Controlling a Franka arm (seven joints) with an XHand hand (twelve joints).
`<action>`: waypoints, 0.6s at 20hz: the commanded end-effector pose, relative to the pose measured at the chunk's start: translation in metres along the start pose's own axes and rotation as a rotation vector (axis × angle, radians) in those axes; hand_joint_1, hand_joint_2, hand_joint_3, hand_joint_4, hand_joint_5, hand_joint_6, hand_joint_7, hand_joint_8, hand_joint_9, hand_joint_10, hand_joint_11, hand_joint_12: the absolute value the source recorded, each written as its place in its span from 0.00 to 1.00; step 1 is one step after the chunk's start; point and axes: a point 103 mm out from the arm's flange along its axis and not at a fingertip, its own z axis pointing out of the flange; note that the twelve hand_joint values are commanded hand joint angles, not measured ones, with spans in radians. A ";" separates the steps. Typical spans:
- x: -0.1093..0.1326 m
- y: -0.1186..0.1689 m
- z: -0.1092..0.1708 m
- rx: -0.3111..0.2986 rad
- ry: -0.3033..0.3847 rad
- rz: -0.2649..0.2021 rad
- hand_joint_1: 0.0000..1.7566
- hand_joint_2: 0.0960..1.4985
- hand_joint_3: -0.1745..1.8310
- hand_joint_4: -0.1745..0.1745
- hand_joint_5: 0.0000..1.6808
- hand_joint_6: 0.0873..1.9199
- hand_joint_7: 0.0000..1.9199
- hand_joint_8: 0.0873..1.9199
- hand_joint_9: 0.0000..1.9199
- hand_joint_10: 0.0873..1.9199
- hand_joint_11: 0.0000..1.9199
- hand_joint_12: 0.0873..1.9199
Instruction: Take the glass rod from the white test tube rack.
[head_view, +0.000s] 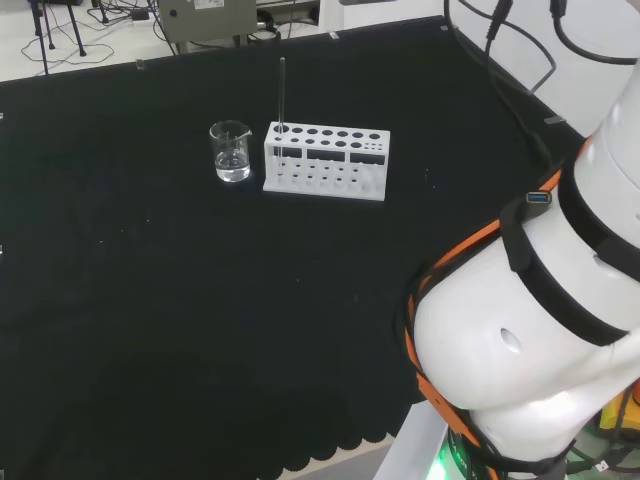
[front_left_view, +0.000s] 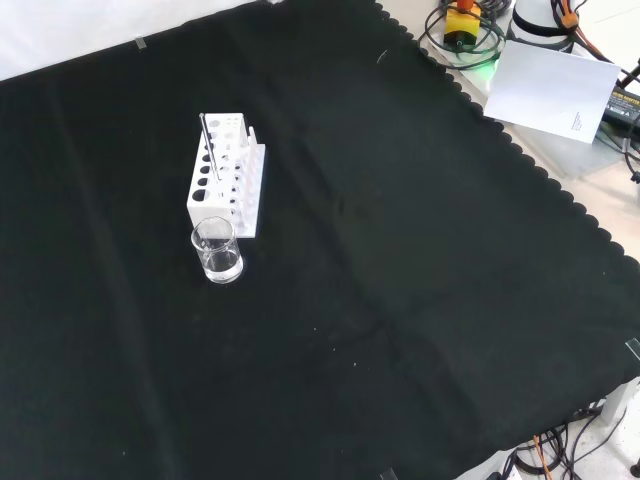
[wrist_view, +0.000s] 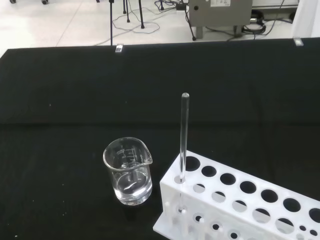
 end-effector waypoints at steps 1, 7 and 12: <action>-0.009 0.028 0.026 0.030 0.022 -0.020 0.35 0.56 0.34 0.05 0.09 0.00 0.12 0.47 0.26 0.45 0.05 0.76; -0.019 0.041 0.043 0.063 0.013 -0.008 0.35 0.57 0.34 0.04 0.11 0.00 0.14 0.48 0.28 0.45 0.07 0.76; -0.018 0.052 0.058 0.066 0.013 -0.020 0.35 0.57 0.34 0.03 0.12 0.00 0.16 0.48 0.30 0.45 0.08 0.75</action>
